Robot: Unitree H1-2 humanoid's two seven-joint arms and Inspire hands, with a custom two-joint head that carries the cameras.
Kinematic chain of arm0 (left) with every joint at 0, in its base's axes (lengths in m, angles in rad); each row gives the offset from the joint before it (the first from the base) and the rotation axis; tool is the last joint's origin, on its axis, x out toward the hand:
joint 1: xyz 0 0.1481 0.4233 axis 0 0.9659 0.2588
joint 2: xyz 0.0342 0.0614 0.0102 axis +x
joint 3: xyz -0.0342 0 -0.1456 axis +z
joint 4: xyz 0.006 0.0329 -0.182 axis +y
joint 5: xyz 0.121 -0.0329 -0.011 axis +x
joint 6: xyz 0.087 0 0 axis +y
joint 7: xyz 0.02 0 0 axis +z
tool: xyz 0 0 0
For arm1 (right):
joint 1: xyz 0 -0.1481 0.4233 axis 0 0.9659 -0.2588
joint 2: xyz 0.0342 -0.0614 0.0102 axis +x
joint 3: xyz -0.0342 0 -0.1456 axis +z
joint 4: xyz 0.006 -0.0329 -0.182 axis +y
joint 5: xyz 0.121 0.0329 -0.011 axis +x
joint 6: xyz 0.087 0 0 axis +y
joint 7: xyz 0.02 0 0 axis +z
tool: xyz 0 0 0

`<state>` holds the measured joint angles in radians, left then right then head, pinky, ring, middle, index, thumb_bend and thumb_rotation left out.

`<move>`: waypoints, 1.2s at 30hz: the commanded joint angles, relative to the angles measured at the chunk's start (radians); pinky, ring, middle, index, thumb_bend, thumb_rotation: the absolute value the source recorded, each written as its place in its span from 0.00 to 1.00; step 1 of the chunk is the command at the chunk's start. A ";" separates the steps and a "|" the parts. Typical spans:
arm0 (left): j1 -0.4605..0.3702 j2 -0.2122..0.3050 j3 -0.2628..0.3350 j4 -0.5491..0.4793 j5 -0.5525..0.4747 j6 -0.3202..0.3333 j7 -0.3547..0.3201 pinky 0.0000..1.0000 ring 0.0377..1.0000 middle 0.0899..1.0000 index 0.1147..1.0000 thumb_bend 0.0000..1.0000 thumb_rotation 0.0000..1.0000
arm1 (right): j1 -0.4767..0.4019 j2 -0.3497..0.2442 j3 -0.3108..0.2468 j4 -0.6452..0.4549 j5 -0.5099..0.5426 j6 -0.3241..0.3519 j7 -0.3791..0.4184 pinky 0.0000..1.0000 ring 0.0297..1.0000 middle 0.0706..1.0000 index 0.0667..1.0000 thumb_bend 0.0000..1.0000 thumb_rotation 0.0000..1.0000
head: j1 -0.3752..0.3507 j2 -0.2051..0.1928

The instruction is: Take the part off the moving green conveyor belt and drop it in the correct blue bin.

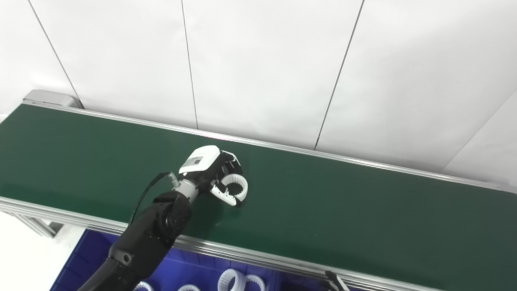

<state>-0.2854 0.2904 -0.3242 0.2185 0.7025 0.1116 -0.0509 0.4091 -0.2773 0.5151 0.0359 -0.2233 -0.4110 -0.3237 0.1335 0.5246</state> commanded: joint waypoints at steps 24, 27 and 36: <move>0.374 0.036 0.223 -0.592 -0.321 -0.230 0.042 0.31 0.34 0.41 0.50 0.49 0.00 | 0.057 0.038 -0.025 -0.116 -0.042 -0.058 0.006 0.72 0.81 0.83 0.91 0.89 0.44 | -0.186 0.233; 0.426 0.043 0.237 -0.603 -0.352 -0.264 0.024 0.31 0.34 0.42 0.51 0.49 0.00 | 0.070 0.049 -0.038 -0.136 -0.050 -0.058 0.019 0.73 0.81 0.83 0.91 0.88 0.44 | -0.222 0.273; 0.545 0.067 0.165 -0.431 -0.351 -0.441 -0.025 0.39 0.37 0.43 0.50 0.49 0.00 | 0.099 0.125 -0.106 -0.205 -0.073 -0.013 0.098 0.75 0.83 0.85 0.92 0.85 0.46 | -0.313 0.395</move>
<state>0.2628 0.3480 -0.1500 -0.2091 0.3566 -0.2665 -0.0748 0.5029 -0.1630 0.4191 -0.1327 -0.2937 -0.4102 -0.2381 -0.1809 0.9202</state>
